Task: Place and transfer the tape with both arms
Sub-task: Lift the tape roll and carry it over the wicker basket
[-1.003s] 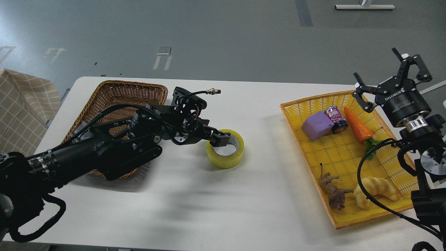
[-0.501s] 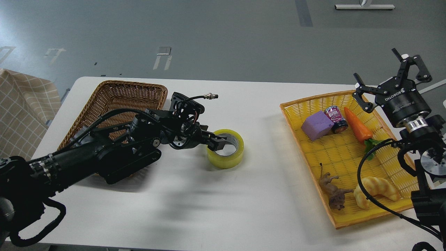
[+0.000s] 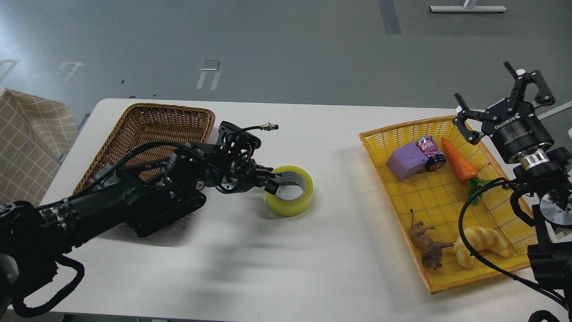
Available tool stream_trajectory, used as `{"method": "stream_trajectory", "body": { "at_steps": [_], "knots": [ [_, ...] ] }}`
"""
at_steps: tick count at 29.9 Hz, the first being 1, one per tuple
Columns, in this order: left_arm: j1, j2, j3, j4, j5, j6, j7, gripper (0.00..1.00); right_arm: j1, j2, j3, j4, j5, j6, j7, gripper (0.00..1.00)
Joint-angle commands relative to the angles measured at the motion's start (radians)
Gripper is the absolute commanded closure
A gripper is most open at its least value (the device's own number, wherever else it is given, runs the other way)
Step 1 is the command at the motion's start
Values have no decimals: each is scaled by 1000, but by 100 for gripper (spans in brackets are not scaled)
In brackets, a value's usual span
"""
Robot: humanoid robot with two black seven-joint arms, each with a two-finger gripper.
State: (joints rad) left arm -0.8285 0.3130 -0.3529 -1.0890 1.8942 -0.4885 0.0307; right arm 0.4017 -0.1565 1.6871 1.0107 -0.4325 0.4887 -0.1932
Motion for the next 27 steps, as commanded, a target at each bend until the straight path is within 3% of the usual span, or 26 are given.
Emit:
{"method": "stream_trajectory", "body": {
  "at_steps": [1,12,19,27],
  "knots": [
    [-3,1,0,3,3,0,-18,100,0,0,0,0,1,0,0,0],
    [-72,20,-1,-11,-6,0,-29,100,0,0,0,2,1,0,0,0],
    [-207,90,-1,-15,-95,0,-35,100,3,2,2,3,1,0,0,0],
    [-259,201,-1,-15,-106,0,-61,100,6,5,5,3,1,0,0,0]
  ]
}}
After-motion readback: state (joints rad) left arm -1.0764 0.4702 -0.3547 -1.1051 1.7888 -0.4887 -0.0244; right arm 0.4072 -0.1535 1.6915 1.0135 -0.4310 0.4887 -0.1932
